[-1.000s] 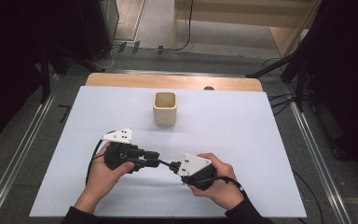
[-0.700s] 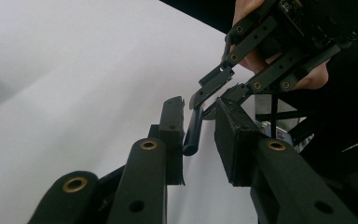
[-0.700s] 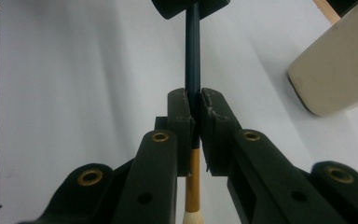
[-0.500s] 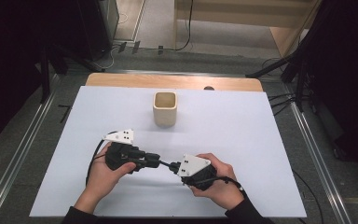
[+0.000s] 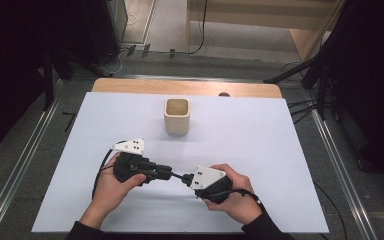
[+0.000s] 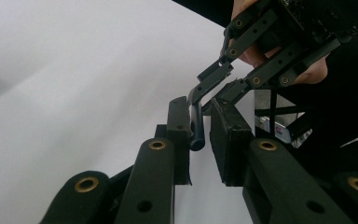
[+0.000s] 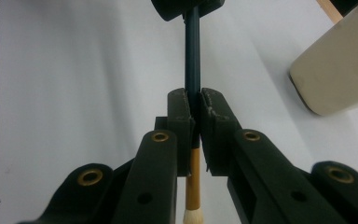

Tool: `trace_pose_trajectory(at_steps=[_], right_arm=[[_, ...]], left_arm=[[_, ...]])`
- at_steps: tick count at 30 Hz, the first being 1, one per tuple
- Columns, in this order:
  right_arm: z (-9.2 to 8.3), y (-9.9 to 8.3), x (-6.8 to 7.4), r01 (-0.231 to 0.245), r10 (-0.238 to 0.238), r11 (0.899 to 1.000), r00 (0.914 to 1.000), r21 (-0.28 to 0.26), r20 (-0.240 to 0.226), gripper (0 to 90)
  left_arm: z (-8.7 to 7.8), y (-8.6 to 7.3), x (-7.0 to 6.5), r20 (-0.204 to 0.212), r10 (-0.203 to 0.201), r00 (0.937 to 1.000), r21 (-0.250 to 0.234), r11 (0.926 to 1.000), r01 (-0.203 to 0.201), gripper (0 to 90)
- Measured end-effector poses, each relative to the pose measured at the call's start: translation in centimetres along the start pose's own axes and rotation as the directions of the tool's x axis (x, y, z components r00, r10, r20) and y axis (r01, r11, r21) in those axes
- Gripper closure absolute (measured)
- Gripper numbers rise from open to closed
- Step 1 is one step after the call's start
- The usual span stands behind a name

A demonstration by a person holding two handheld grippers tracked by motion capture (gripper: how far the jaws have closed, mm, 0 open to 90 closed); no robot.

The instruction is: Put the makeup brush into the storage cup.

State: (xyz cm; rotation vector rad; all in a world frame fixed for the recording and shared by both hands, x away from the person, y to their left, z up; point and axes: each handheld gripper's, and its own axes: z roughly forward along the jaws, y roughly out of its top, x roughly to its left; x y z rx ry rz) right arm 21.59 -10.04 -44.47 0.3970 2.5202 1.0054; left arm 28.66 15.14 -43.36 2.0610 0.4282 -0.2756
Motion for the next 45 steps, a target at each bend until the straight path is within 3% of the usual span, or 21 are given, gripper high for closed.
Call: trace_pose_trajectory(at_steps=[12, 19, 23, 27, 33, 40, 45], right_arm=[[0.0, -0.2, -0.1, 0.017, -0.017, 1.0, 0.9998, -0.001, 0.0, 84.2], [0.2, -0.3, -0.3, -0.004, 0.004, 1.0, 0.9998, -0.008, -0.021, 83.4], [0.5, -0.6, -0.5, -0.038, 0.037, 0.999, 0.999, -0.016, -0.024, 72.2], [0.5, -0.6, -0.6, -0.08, 0.08, 0.996, 0.9968, -0.033, 0.003, 62.8], [0.4, -0.8, -1.2, -0.141, 0.144, 0.987, 0.9889, -0.077, 0.035, 50.1], [0.3, -0.9, -1.6, -0.201, 0.208, 0.974, 0.9761, -0.104, 0.063, 46.2], [0.0, -0.9, -1.9, -0.262, 0.272, 0.957, 0.9593, -0.126, 0.076, 45.4]], left_arm=[[0.1, 0.0, 0.1, 0.013, -0.005, 0.9999, 0.007, 1.0, 0.005, 85.1], [0.1, 0.0, 0.2, 0.014, -0.005, 0.9999, 0.006, 1.0, 0.005, 85.6], [0.1, -0.1, 0.2, 0.011, -0.005, 0.9999, 0.001, 1.0, 0.005, 85.7], [-0.2, 0.0, 0.2, -0.003, 0.003, 1.0, -0.009, 1.0, -0.003, 85.7], [-0.4, -0.1, 0.0, -0.033, 0.013, 0.9994, -0.022, 0.9997, -0.013, 85.7], [-0.7, -0.1, 0.0, -0.067, 0.011, 0.9977, -0.042, 0.999, -0.014, 85.8], [-1.0, -0.1, -0.2, -0.102, 0.02, 0.9946, -0.067, 0.9974, -0.027, 85.8]])
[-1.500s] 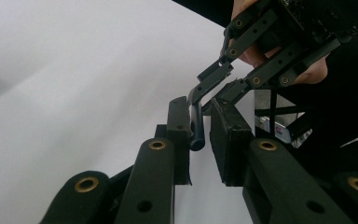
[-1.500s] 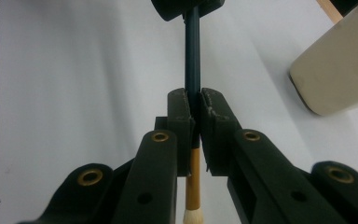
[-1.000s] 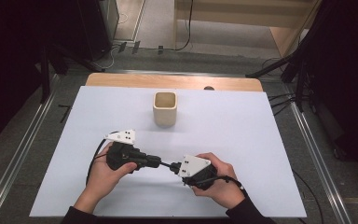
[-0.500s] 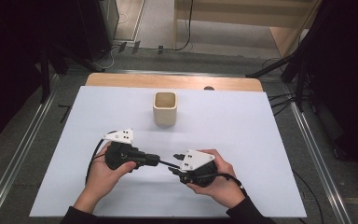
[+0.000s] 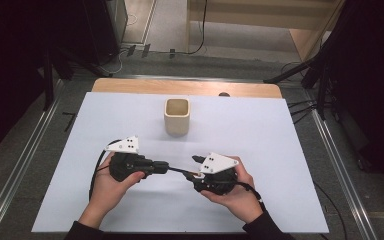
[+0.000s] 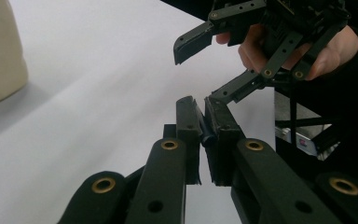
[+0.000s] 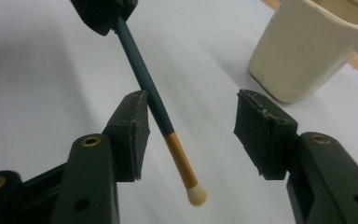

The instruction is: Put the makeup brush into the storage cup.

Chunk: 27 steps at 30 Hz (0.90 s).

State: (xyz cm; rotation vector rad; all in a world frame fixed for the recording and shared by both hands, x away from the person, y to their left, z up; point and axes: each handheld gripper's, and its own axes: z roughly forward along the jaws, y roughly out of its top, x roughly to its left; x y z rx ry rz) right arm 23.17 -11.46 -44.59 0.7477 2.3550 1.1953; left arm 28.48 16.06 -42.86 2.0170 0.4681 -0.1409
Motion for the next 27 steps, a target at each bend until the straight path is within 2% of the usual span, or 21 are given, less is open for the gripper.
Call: trace_pose_trajectory(at_steps=[4, 7, 8, 11, 14, 18, 22, 23, 24, 27], right_arm=[[-0.1, 0.0, -0.3, -0.047, 0.047, 0.999, 0.9988, -0.014, 0.013, 44.7], [-0.1, -0.1, -0.4, -0.062, 0.062, 0.998, 0.9979, -0.017, 0.019, 43.8], [-0.1, -0.1, -0.5, -0.088, 0.088, 0.996, 0.996, -0.026, 0.016, 42.6], [-0.2, -0.1, -0.5, -0.112, 0.113, 0.993, 0.9934, -0.037, 0.02, 40.9], [-0.2, -0.1, -0.6, -0.139, 0.141, 0.988, 0.99, -0.069, 0.014, 39.9], [-0.4, 0.0, -0.7, -0.18, 0.183, 0.978, 0.9829, -0.109, 0.018, 39.8], [-0.5, 0.0, -0.7, -0.234, 0.236, 0.963, 0.9718, -0.134, 0.0, 39.3], [-0.4, -0.1, -0.7, -0.246, 0.248, 0.959, 0.9687, -0.145, 0.001, 39.3], [-0.5, -0.1, -0.6, -0.26, 0.264, 0.953, 0.9646, -0.154, 0.001, 39.3], [-0.4, -0.2, -0.6, -0.302, 0.304, 0.936, 0.9524, -0.183, -0.017, 41.0]], left_arm=[[-0.3, 0.1, -0.1, -0.034, 0.014, 0.9993, -0.024, 0.9996, -0.015, 85.8], [-0.5, 0.1, -0.2, -0.047, 0.015, 0.9988, -0.039, 0.9991, -0.017, 85.8], [-0.7, 0.1, -0.2, -0.066, 0.019, 0.9976, -0.058, 0.9981, -0.023, 85.9], [-1.0, 0.1, -0.4, -0.096, 0.022, 0.9952, -0.086, 0.9958, -0.03, 85.9], [-1.2, 0.1, -0.6, -0.127, 0.027, 0.9916, -0.114, 0.9927, -0.042, 85.9], [-1.4, 0.3, -1.0, -0.172, 0.042, 0.9842, -0.132, 0.9892, -0.065, 85.9], [-1.4, 0.3, -1.4, -0.206, 0.049, 0.9773, -0.157, 0.9842, -0.082, 85.9], [-1.4, 0.3, -1.4, -0.206, 0.049, 0.9773, -0.157, 0.9842, -0.082, 85.9], [-1.4, 0.3, -1.6, -0.221, 0.048, 0.974, -0.172, 0.9813, -0.087, 85.9], [-1.3, 0.3, -1.8, -0.24, 0.055, 0.9693, -0.178, 0.979, -0.1, 85.9]])
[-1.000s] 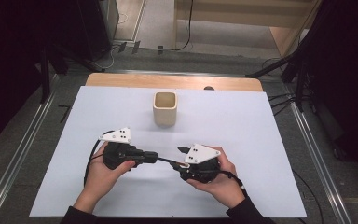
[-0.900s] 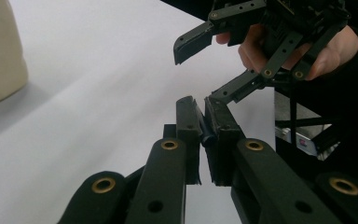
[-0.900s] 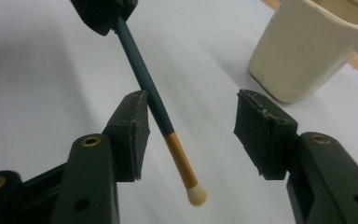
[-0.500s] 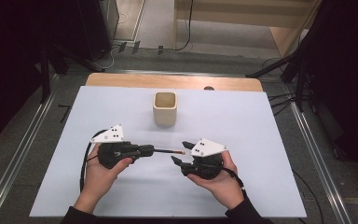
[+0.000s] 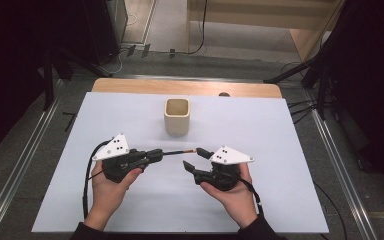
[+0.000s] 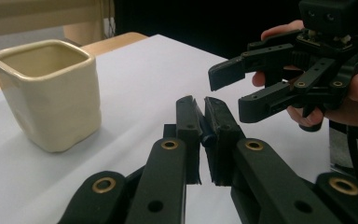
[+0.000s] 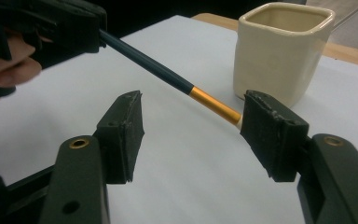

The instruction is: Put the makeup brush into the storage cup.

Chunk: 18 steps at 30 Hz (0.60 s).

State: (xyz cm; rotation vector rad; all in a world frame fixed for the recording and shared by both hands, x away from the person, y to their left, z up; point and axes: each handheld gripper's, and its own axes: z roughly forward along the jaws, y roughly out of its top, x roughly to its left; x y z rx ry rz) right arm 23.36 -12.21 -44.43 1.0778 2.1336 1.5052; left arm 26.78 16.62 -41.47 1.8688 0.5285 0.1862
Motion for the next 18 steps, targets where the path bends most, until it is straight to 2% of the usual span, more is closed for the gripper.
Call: trace_pose_trajectory(at_steps=[7, 10, 14, 18], right_arm=[[0.1, -0.16, 0.32, -0.109, 0.11, 0.993, 0.9939, -0.046, 0.009, 41.3], [0.2, -0.27, 0.51, -0.165, 0.165, 0.984, 0.9862, -0.069, 0.0, 41.2], [0.3, -0.48, 0.63, -0.212, 0.212, 0.973, 0.9772, -0.092, -0.005, 41.4], [0.46, -0.92, 0.58, -0.285, 0.286, 0.952, 0.9582, -0.115, -0.012, 41.8]], left_arm=[[0.36, -0.12, -0.5, -0.029, 0.006, 0.9996, -0.017, 0.9998, -0.007, 85.9], [0.31, -0.19, -0.51, -0.037, -0.005, 0.9993, -0.036, 0.9994, 0.003, 85.9], [0.1, -0.32, -0.54, -0.068, -0.016, 0.9976, -0.073, 0.9973, 0.011, 85.9], [0.13, -0.45, -0.6, -0.08, -0.026, 0.9964, -0.099, 0.9949, 0.018, 85.9]])
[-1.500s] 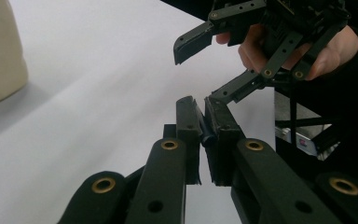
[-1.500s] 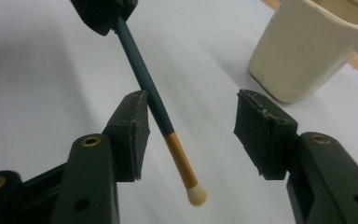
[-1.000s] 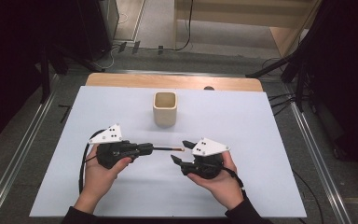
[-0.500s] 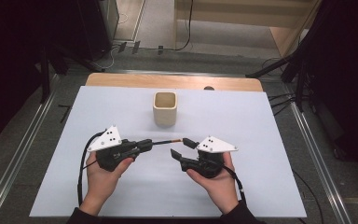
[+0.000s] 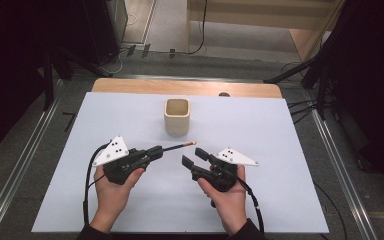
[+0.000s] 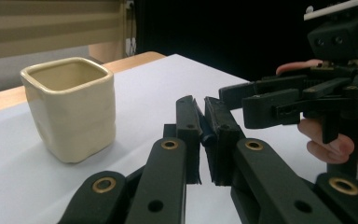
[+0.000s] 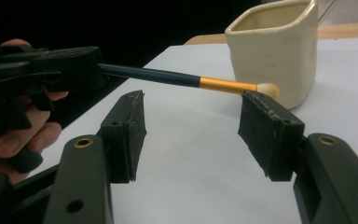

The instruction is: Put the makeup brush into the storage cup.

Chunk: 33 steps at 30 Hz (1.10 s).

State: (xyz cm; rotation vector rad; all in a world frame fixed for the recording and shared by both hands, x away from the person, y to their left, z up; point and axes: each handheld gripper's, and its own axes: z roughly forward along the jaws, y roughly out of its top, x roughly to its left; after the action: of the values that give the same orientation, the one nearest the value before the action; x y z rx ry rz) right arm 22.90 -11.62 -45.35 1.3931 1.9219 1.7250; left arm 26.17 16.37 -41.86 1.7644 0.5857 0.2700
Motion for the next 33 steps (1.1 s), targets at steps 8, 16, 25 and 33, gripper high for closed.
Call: trace_pose_trajectory(at_steps=[8, 16, 25, 33], right_arm=[[0.3, -0.7, -0.2, -0.081, 0.082, 0.996, 0.9965, -0.037, 0.013, 41.8], [0.4, -0.8, -0.1, -0.138, 0.139, 0.988, 0.9902, -0.062, 0.008, 39.6], [0.1, -0.6, -0.3, -0.243, 0.242, 0.96, 0.9699, -0.141, -0.025, 36.4], [0.4, -1.0, -0.6, -0.374, 0.373, 0.913, 0.927, -0.16, -0.04, 33.7]], left_arm=[[0.2, -0.5, 0.0, -0.014, -0.023, 0.9996, -0.049, 0.9986, 0.022, 85.9], [0.5, -0.5, -0.6, -0.022, -0.021, 0.9995, -0.102, 0.9946, 0.018, 85.9], [0.7, -1.1, -0.9, -0.07, -0.026, 0.9972, -0.144, 0.9895, 0.016, 85.9], [1.1, -1.4, -1.7, -0.079, -0.019, 0.9967, -0.148, 0.989, 0.007, 85.9]])
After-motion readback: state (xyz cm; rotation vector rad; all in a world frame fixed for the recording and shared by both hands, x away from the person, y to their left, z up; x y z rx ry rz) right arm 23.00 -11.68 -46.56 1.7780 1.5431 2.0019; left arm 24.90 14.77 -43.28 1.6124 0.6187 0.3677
